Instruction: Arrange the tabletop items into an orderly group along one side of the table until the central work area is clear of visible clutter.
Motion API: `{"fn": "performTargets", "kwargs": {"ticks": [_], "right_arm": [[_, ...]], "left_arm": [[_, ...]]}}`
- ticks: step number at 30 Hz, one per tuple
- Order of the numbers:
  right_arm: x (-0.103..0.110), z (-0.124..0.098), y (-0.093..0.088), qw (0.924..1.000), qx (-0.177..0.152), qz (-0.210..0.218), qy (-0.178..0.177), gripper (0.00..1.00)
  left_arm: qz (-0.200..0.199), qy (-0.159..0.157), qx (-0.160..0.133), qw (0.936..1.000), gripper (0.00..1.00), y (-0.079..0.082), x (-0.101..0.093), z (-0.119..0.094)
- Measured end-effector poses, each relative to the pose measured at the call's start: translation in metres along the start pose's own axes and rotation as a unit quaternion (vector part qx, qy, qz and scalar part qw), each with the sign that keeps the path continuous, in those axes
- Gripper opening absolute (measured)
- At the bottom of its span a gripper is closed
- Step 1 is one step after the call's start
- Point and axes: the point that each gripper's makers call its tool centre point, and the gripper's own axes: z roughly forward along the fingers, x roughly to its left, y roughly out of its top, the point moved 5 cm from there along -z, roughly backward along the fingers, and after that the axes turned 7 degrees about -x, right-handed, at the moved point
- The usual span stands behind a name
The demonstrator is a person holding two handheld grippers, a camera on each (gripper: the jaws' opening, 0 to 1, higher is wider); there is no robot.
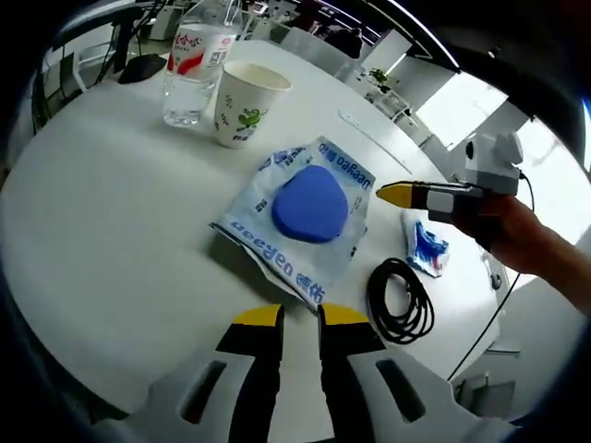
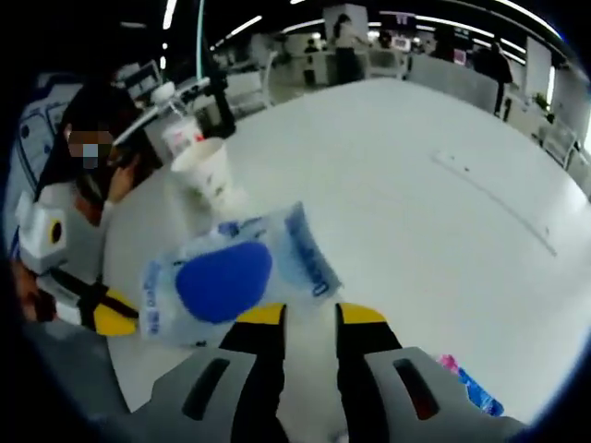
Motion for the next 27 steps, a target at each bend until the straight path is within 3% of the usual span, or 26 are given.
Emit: {"fn": "performTargets", "kwargs": {"ticks": [5, 11, 21, 27], "right_arm": [[-0.008, 0.007, 0.003, 1.0, 0.008, -0.002, -0.005, 0.21], [-0.01, 0.016, 0.007, 0.9988, 0.027, -0.04, -0.001, 0.22], [-0.011, 0.028, 0.012, 0.9978, 0.022, -0.061, 0.009, 0.23], [-0.008, 0.026, 0.013, 0.9984, 0.013, -0.055, 0.002, 0.04]], "left_arm": [[-0.006, -0.001, 0.001, 1.0, 0.12, -0.001, -0.001, 0.003], [-0.001, -0.008, 0.006, 1.0, 0.12, -0.003, -0.007, 0.007], [-0.002, -0.01, 0.007, 0.9999, 0.11, -0.001, -0.006, 0.01], [0.007, 0.0, 0.022, 0.9997, 0.07, -0.006, -0.006, 0.02]]}}
